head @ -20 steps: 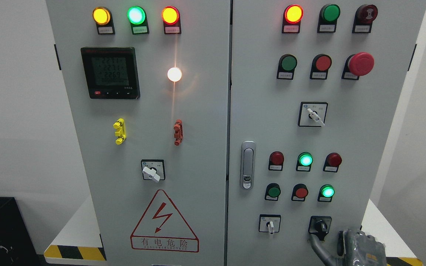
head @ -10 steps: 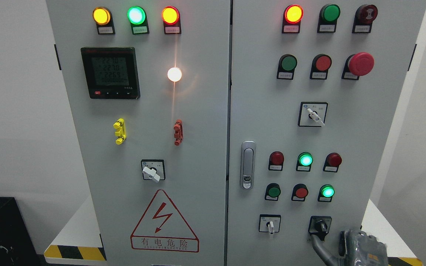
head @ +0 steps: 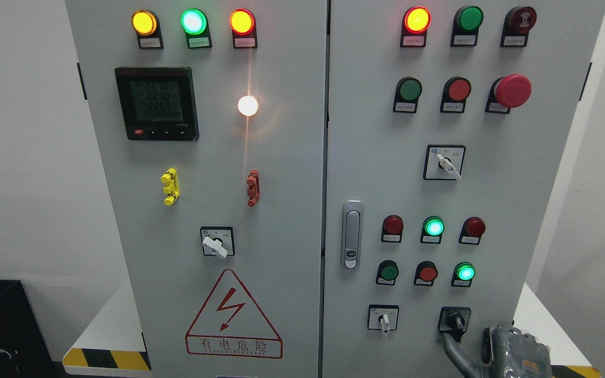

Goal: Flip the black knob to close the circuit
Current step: 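Grip the black knob with the right hand and twist it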

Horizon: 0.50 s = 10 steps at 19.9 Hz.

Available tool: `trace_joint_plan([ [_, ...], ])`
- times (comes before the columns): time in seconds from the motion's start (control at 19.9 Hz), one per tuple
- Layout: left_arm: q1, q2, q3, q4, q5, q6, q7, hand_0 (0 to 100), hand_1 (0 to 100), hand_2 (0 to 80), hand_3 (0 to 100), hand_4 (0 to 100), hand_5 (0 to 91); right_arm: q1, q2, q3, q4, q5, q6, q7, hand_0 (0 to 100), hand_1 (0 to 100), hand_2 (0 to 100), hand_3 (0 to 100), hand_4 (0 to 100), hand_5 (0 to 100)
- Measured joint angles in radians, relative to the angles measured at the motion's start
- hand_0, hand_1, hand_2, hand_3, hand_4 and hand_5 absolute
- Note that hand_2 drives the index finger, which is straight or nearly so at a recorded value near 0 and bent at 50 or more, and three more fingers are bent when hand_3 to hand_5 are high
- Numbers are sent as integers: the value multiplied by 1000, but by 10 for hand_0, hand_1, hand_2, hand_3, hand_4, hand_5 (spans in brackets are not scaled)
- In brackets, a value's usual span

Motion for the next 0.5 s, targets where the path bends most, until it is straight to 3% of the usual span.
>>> trace_joint_plan([
  [0.5,0,0,0,0,0,0,0,120,556,0,0,0,0,-2,-1,-31,0,-3,-4,-1,0,0,911,1000,941,974],
])
